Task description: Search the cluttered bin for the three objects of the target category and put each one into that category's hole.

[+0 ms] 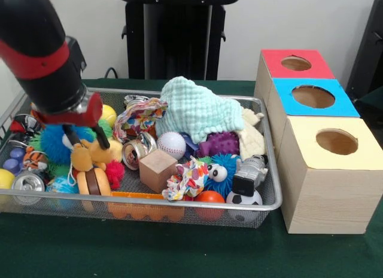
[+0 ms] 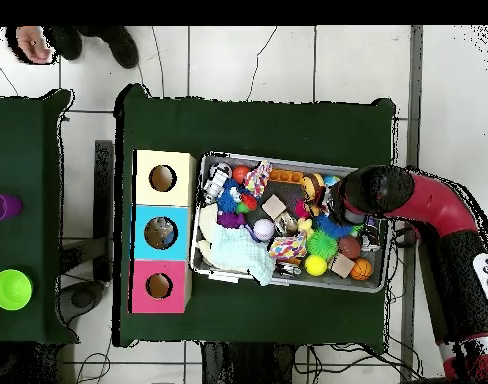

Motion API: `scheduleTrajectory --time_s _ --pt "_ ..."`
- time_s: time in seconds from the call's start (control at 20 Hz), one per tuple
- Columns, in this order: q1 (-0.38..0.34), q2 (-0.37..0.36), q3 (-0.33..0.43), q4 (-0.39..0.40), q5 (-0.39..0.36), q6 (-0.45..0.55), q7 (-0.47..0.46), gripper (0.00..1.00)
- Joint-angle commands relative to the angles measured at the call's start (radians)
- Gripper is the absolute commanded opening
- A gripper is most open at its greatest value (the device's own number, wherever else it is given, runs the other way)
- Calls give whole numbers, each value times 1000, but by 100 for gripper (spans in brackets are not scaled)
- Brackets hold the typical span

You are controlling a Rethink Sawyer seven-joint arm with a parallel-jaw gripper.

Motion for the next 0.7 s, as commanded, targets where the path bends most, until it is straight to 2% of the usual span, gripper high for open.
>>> scheduleTrajectory --time_s 0.05,0.4,0.7 --pt "20 -168 -84 108 2 -45 87 100" --pt "53 -228 -102 145 65 -21 120 100" --pt "63 -150 -118 121 78 -70 101 100"
